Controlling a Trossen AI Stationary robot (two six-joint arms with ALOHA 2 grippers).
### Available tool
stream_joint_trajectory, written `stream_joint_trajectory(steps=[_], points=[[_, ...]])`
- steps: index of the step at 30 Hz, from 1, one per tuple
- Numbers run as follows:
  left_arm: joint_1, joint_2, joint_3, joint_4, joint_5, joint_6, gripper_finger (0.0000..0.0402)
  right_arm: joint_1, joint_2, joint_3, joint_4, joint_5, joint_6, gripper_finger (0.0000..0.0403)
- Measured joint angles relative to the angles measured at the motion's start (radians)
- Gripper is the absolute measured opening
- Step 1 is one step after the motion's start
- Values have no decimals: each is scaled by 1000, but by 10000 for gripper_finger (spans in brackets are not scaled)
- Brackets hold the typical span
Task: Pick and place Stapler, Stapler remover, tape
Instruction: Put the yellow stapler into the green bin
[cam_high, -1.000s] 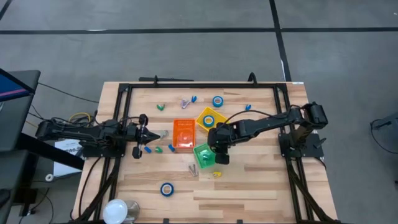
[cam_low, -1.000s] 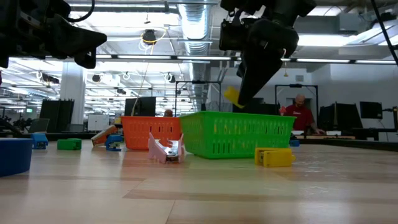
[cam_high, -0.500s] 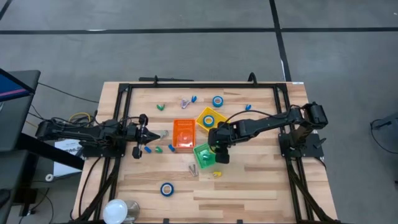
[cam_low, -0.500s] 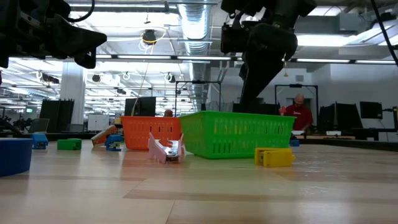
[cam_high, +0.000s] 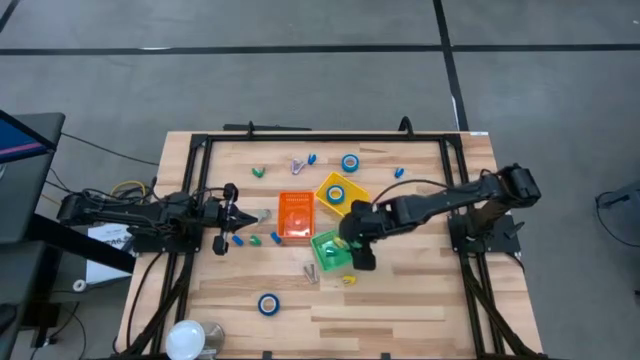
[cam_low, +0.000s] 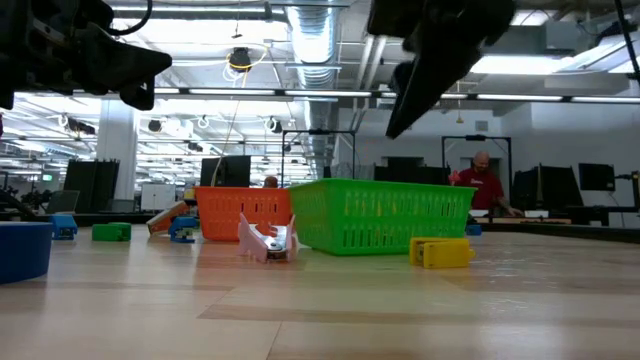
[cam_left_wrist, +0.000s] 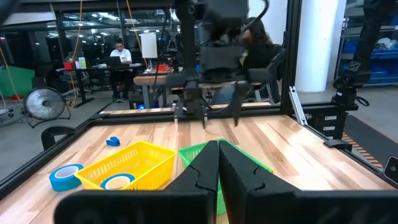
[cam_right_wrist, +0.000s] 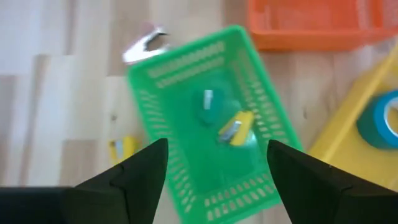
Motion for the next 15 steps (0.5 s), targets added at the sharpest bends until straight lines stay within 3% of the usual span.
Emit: stream_joint_trajectory(steps=[8, 15], points=[[0, 0, 0, 4, 0, 0, 4, 142, -10, 0, 26, -2, -61, 265], [0, 0, 0, 6, 0, 0, 4, 219, 41, 1, 47, -2, 6, 265]])
